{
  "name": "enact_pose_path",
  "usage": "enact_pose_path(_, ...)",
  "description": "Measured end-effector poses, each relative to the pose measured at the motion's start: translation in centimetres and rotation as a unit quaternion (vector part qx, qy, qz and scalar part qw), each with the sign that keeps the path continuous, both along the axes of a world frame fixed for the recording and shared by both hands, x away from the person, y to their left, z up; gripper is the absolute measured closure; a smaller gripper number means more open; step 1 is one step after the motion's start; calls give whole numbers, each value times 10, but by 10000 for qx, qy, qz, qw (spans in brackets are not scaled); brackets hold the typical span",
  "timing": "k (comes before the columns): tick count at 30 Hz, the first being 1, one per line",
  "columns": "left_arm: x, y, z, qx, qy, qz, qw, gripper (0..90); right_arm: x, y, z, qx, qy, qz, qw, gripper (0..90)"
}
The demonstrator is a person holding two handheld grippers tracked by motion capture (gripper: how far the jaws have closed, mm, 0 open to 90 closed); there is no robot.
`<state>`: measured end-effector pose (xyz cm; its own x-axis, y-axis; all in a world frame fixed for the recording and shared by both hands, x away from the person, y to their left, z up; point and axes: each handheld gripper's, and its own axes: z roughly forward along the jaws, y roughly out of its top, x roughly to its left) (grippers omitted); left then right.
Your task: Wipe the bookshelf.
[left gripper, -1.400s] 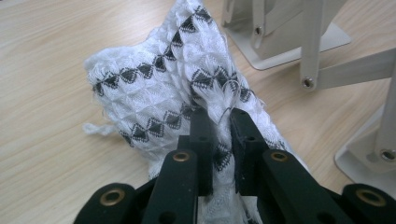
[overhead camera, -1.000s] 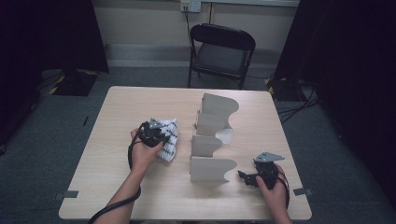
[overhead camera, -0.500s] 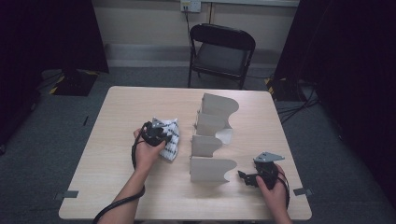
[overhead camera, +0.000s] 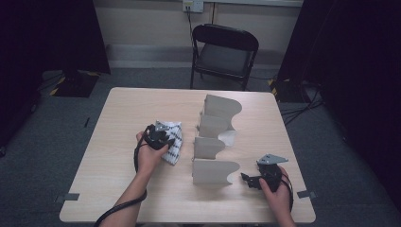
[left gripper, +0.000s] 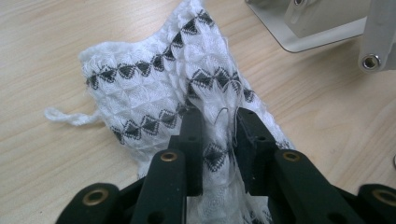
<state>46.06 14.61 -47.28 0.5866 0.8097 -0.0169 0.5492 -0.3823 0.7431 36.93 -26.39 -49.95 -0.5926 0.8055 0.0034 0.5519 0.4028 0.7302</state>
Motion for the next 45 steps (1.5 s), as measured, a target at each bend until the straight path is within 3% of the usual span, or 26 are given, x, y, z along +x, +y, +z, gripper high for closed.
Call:
enact_pose_path(6,0,-2,-1,-9,-39,70,10000,608,0,0,0,4,5,-6,10000,120)
enact_pose_path(9,0,-2,-1,-53,-110,134,9998,496,0,0,0,0,1,0,10000,120)
enact_pose_path(14,-3,0,3,-81,-32,106,9999,353,0,0,0,1,3,-4,10000,120)
enact_pose_path(18,-7,2,5,-104,-31,126,9999,291,0,0,0,3,1,-2,10000,120)
enact_pose_path(26,-16,8,5,-131,89,49,9999,242,0,0,0,2,1,-1,10000,120)
enact_pose_path(34,-22,17,8,-121,39,-9,9999,218,0,0,0,2,0,-2,10000,120)
enact_pose_path(45,-28,26,7,-263,138,13,9996,204,0,0,0,2,1,-1,10000,120)
